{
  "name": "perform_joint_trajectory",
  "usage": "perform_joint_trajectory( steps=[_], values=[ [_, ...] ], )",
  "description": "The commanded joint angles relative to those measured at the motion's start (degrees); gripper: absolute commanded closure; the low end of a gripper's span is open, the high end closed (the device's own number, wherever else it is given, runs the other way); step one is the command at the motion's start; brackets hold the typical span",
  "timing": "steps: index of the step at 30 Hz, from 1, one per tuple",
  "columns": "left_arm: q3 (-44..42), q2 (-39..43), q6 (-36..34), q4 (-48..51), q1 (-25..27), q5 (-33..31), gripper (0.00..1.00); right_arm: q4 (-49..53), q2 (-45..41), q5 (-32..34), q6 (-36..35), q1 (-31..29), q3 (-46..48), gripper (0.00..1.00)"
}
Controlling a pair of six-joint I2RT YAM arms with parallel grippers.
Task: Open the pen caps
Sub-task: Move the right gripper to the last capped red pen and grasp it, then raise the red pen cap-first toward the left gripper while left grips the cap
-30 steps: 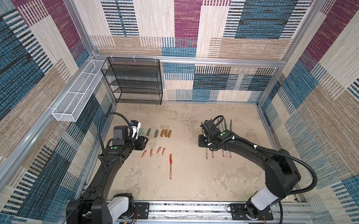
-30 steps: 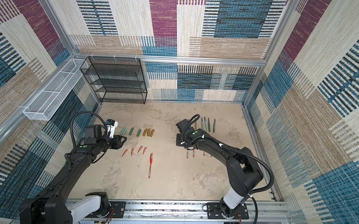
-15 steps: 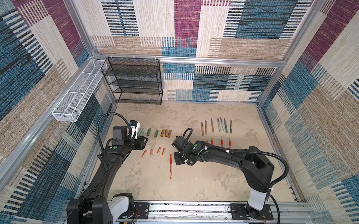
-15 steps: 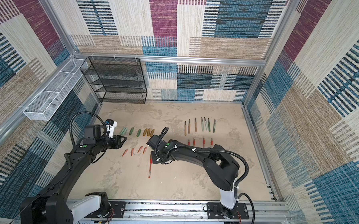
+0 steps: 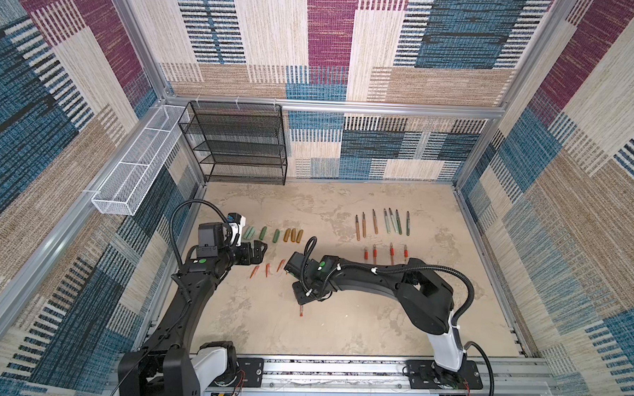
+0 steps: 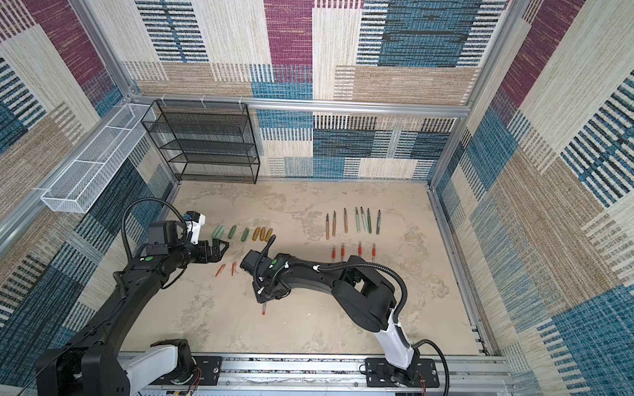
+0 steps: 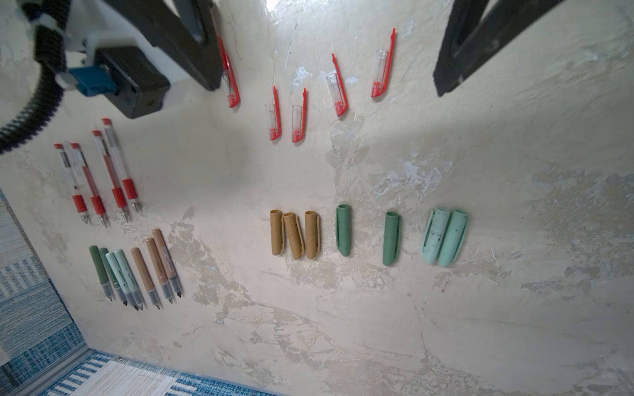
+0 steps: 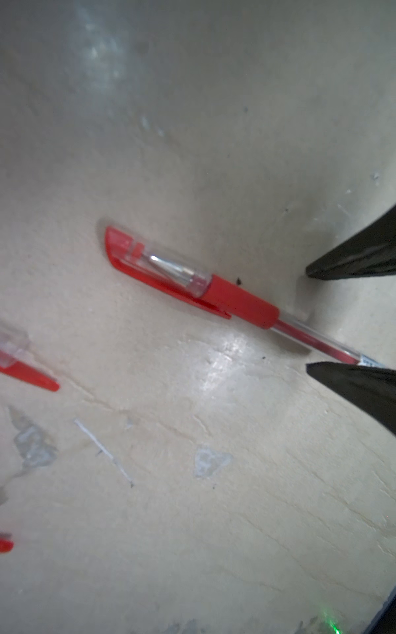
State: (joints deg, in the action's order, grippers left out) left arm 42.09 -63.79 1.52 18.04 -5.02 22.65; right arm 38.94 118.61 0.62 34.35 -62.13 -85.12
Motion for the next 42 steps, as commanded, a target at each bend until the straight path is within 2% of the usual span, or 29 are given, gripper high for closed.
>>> perform_joint_trajectory(
  steps=[1,9,15,19,22,23,26,27,30,32,34,37,42],
  values=[
    [0.6,0.1,0.6,-0.8,-0.1,0.0,0.01,2.6,1.4,0.0,-0.3,-0.1,-0.9,0.58],
    [0.6,0.2,0.2,-0.8,-0.3,0.4,0.01,5.3,0.9,3.4,-0.9,0.8,0.6,0.7],
    [2.8,0.2,-5.0,-1.0,-0.3,3.8,0.01,3.5,-1.4,4.2,-0.7,3.2,4.9,0.86],
    [7.4,0.4,-4.5,0.1,-0.4,3.1,0.01,1.8,-4.2,4.6,-0.4,4.3,7.3,0.94],
    [8.7,0.6,1.6,-1.5,-0.4,-2.6,0.01,-0.3,-6.1,4.0,-0.4,5.7,9.1,0.96],
    [9.9,0.5,2.1,-1.1,-0.4,-2.7,0.01,-0.2,-6.6,4.2,-0.4,5.8,9.0,0.96],
    [13.1,-0.1,-1.3,-0.1,-0.4,3.8,0.01,-2.1,-9.8,5.2,-0.3,5.9,9.7,0.96],
    [13.2,-0.5,-2.2,-0.6,-0.4,8.0,0.01,-3.9,-11.1,5.4,-0.5,5.9,10.6,0.96],
    [11.9,-0.9,0.2,-1.1,-0.4,17.4,0.01,-8.3,-14.0,5.8,-1.1,6.1,12.1,0.97],
    [11.4,-0.9,6.5,-1.0,-0.5,13.4,0.01,-9.9,-15.2,5.6,-1.7,6.0,11.5,0.97],
    [10.4,-1.4,6.0,-1.3,-0.4,14.1,0.01,-13.4,-17.1,5.1,-2.2,6.0,12.5,0.97],
    [8.6,-1.6,9.1,-3.7,-0.4,14.3,0.01,-19.1,-20.0,4.2,-3.7,6.1,14.7,0.98],
    [7.6,-2.0,8.3,-5.6,-0.4,25.7,0.01,-24.7,-22.7,2.3,-6.6,5.7,15.8,0.98]
  ],
)
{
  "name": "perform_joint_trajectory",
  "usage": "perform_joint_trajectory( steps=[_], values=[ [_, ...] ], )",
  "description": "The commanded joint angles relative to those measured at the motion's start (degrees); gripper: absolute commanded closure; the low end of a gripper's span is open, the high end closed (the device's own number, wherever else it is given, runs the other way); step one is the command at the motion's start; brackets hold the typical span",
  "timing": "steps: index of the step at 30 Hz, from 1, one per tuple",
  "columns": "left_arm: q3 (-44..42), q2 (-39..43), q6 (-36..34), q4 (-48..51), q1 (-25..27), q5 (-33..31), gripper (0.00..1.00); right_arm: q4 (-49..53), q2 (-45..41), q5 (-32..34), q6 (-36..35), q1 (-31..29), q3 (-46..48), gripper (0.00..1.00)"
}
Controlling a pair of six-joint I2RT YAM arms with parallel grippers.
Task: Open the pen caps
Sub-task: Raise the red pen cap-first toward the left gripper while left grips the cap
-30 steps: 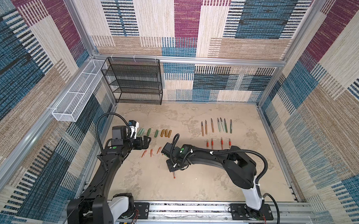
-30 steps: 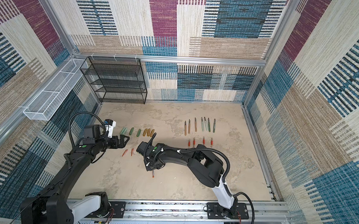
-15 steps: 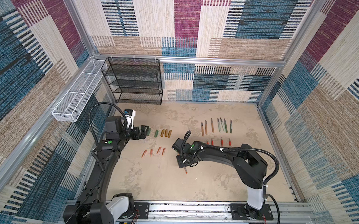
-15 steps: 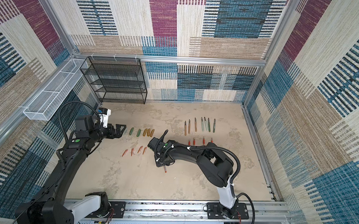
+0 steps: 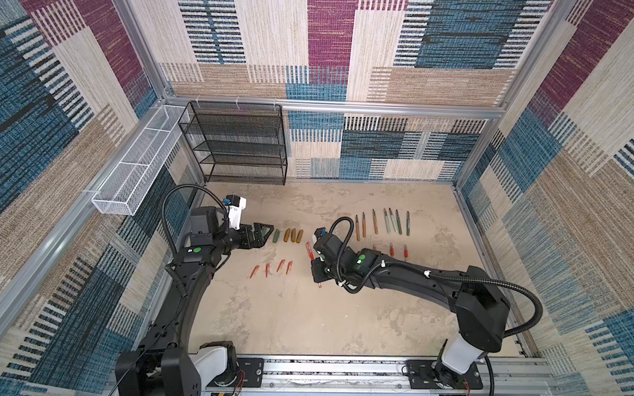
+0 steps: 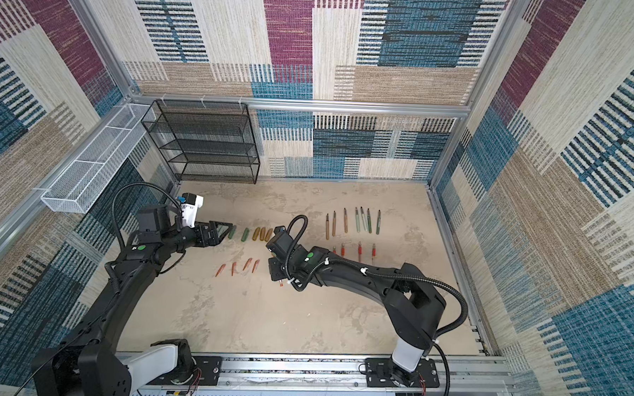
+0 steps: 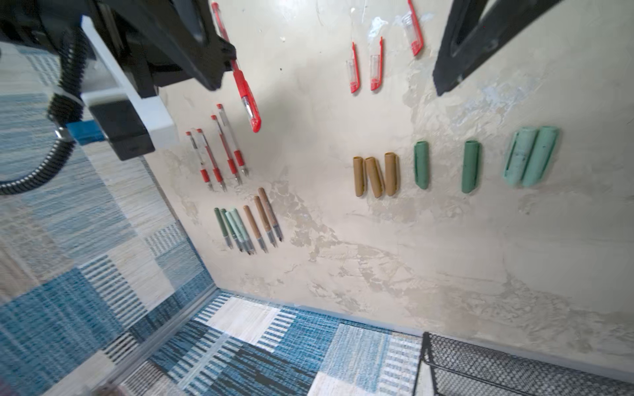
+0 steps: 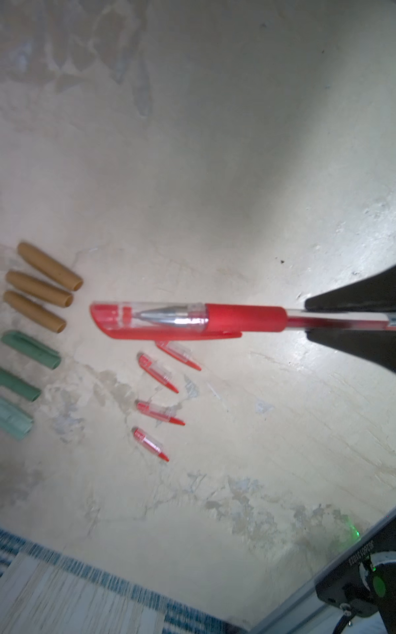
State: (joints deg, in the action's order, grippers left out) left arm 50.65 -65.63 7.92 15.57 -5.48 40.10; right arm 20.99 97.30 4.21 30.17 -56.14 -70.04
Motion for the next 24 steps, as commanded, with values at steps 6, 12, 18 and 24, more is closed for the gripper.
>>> perform_joint_trajectory(
  steps=[6,12,18,24],
  values=[
    [-5.2,-1.5,10.6,-12.2,2.4,13.8,0.01,-10.1,-3.7,-1.9,-3.6,-0.9,2.2,0.98],
    [-5.6,-3.9,13.3,-15.0,7.4,16.3,0.06,-11.9,-4.1,-2.2,-4.5,-1.4,2.8,0.98],
    [-6.3,-5.4,15.3,-16.9,10.2,15.0,0.29,-12.8,-4.3,-1.8,-4.6,-2.4,3.0,0.98],
    [-6.2,-6.1,15.7,-16.6,11.0,13.9,0.48,-12.1,-4.7,-1.8,-4.8,-2.7,2.3,0.98]
  ],
)
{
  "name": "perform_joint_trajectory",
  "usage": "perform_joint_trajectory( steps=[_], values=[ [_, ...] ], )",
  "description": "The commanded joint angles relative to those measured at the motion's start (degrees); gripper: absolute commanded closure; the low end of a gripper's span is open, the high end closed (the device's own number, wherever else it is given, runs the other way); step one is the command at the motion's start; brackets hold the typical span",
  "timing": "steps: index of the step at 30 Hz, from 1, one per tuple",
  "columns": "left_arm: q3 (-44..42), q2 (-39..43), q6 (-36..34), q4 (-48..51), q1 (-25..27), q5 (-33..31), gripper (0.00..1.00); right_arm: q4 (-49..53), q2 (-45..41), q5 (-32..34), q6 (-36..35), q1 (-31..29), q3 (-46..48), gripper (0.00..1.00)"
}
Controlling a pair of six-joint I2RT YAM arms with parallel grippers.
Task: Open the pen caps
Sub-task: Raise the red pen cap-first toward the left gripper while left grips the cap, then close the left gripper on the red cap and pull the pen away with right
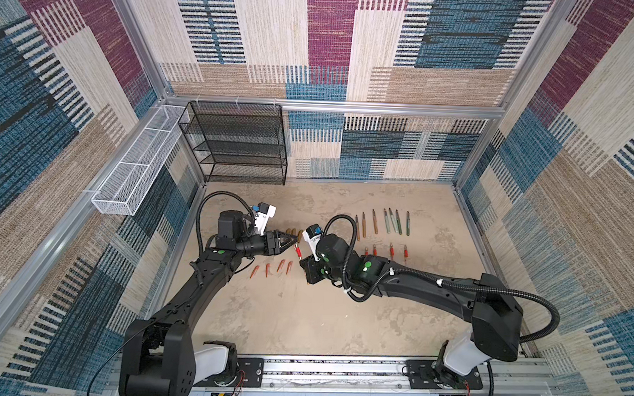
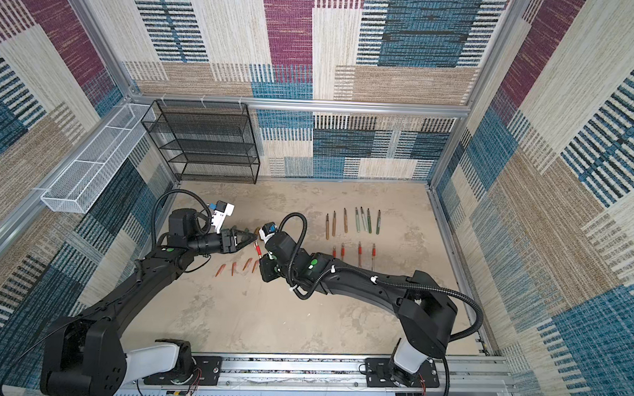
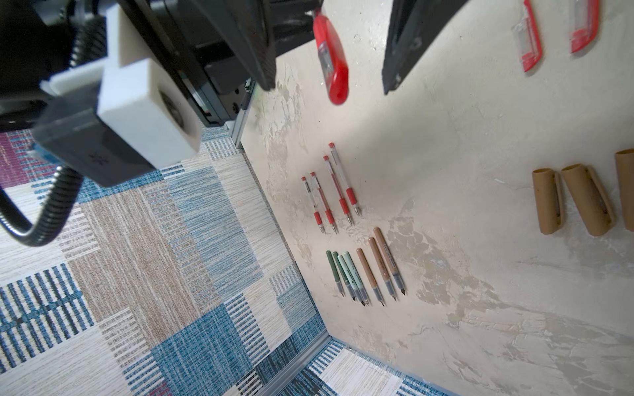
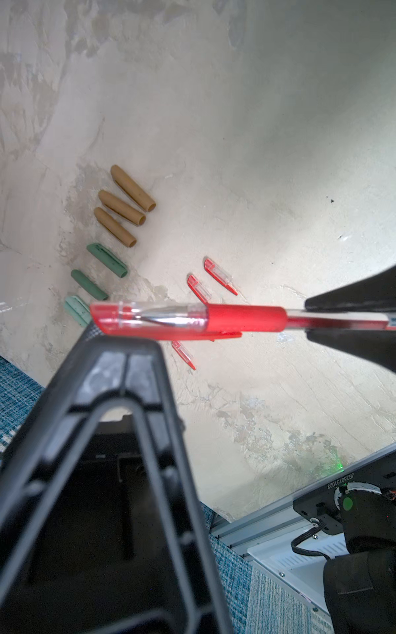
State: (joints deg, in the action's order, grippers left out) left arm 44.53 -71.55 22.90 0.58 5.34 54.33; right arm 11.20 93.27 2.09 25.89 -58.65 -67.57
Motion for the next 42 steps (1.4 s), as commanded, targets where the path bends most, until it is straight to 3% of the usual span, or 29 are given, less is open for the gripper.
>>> perform_joint_trajectory(
  steps=[1,5,13,16,20,23,26,31,35,42],
  values=[
    [-0.4,-0.1,0.3,-1.9,0.4,-0.7,0.49,-2.9,-0.8,0.4,-0.6,-0.3,0.1,0.98],
    [0.0,-0.5,1.2,-1.3,0.9,-0.8,0.54,-2.5,-0.2,-0.5,-0.4,-0.3,-1.0,0.98],
    [0.6,-0.1,0.6,-0.1,1.1,-2.7,1.0,-2.9,0.5,-1.3,-0.7,-0.6,-1.2,0.98],
    [-0.7,0.2,1.3,-2.6,1.2,-2.6,1.0,-4.0,0.4,-1.0,-0.9,-0.6,-0.3,0.93],
    [0.4,0.2,1.1,-0.8,1.2,-2.6,1.0,-2.8,2.1,-0.6,-0.9,-0.6,-1.5,0.75],
    [-0.4,0.6,1.6,-1.9,1.2,-2.2,1.0,-2.3,3.6,-0.4,-2.4,-0.6,-2.8,0.71],
    [-0.7,0.8,1.1,-1.9,1.1,-2.8,1.0,-1.5,5.1,0.5,-3.4,-0.6,-4.0,0.77],
    [-0.1,1.9,-0.3,-0.4,1.1,-3.2,1.0,-1.0,5.7,-0.9,-3.3,-0.7,-3.5,0.99],
    [1.5,2.0,-2.5,3.2,-0.4,-5.9,1.0,-1.2,4.5,-1.2,-1.6,-0.7,-0.3,1.0],
    [3.2,2.1,-1.6,2.3,-4.4,-5.0,1.0,-5.3,2.6,-2.1,1.1,-1.6,9.4,1.0]
  ],
)
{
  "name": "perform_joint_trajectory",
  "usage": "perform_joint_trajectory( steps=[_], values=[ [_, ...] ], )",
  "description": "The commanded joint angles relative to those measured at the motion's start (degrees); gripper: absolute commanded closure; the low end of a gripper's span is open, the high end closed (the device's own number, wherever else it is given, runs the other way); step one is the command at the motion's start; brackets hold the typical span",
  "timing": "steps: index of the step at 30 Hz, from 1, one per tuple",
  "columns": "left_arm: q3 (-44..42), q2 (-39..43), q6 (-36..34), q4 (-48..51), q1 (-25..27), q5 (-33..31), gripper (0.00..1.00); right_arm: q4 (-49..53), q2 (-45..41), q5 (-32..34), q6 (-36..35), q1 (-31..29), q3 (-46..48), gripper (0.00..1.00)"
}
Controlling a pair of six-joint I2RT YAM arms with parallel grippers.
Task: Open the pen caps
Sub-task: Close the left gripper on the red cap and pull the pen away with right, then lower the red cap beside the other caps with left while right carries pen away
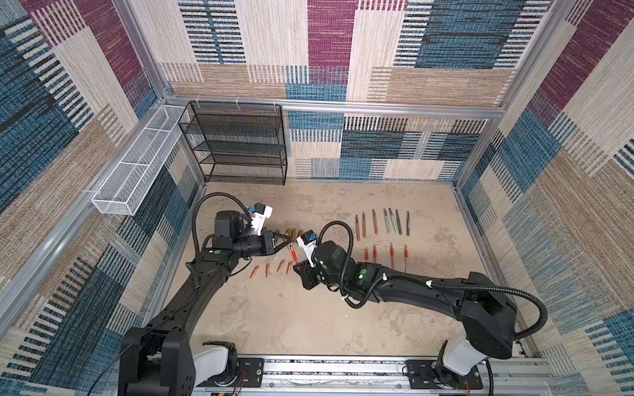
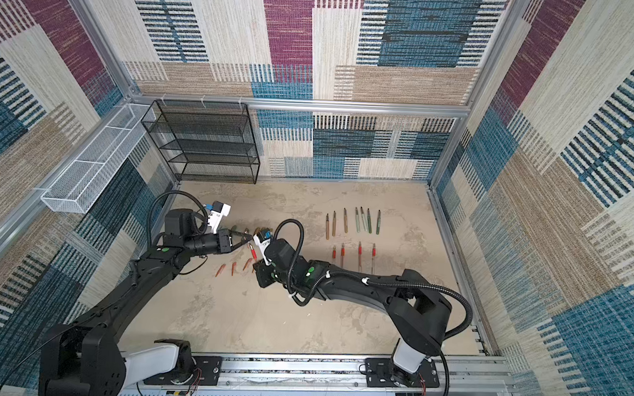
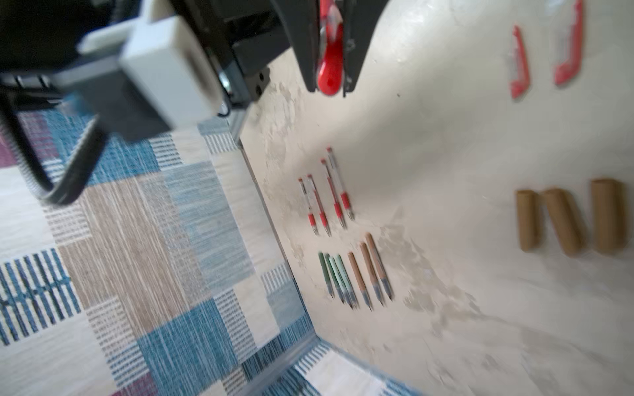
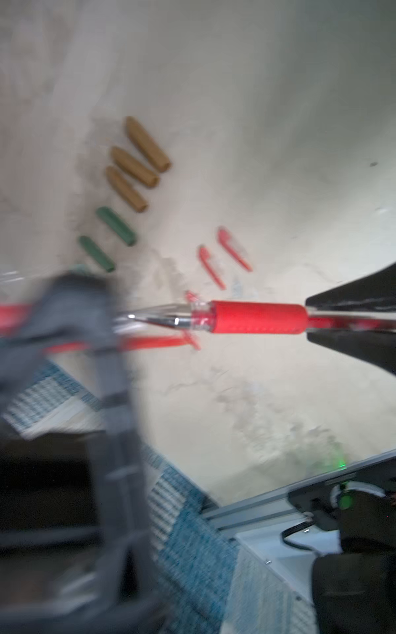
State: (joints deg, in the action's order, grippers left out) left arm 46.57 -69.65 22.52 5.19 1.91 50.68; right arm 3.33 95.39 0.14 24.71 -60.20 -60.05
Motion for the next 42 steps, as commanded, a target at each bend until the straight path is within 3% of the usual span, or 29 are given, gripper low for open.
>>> perform_joint_trajectory(
  steps=[1,6,11,15,20,27,36,42],
  values=[
    [1.7,0.3,-1.4,-1.3,-1.6,-1.7,1.0,3.1,0.9,-0.1,2.5,-0.2,2.4,1.0],
    [2.9,0.4,-5.5,1.8,-3.2,-4.3,1.0,2.7,0.0,1.8,3.3,-1.1,6.6,1.0],
    [8.3,-0.4,-19.7,16.8,-3.6,-15.1,1.0,5.4,-2.6,5.0,4.5,-0.8,5.5,1.0],
    [8.2,-1.8,-29.8,22.1,-3.7,-28.9,1.0,6.9,-3.4,5.3,6.1,1.6,5.6,1.0],
    [7.7,-4.1,-38.5,25.3,-3.9,-38.1,1.0,11.2,-3.3,4.4,7.7,5.1,3.7,1.0],
    [10.8,-10.1,-40.3,35.6,-3.9,-40.6,1.0,16.5,-2.0,4.4,9.2,11.4,1.7,0.96],
    [4.3,-13.9,-39.7,28.0,-4.4,-41.1,1.0,16.1,1.4,2.1,9.2,17.3,1.7,0.95],
    [6.0,-19.6,-38.8,27.8,-4.5,-40.6,1.0,16.2,4.7,1.3,8.5,19.3,-0.5,0.93]
  ],
)
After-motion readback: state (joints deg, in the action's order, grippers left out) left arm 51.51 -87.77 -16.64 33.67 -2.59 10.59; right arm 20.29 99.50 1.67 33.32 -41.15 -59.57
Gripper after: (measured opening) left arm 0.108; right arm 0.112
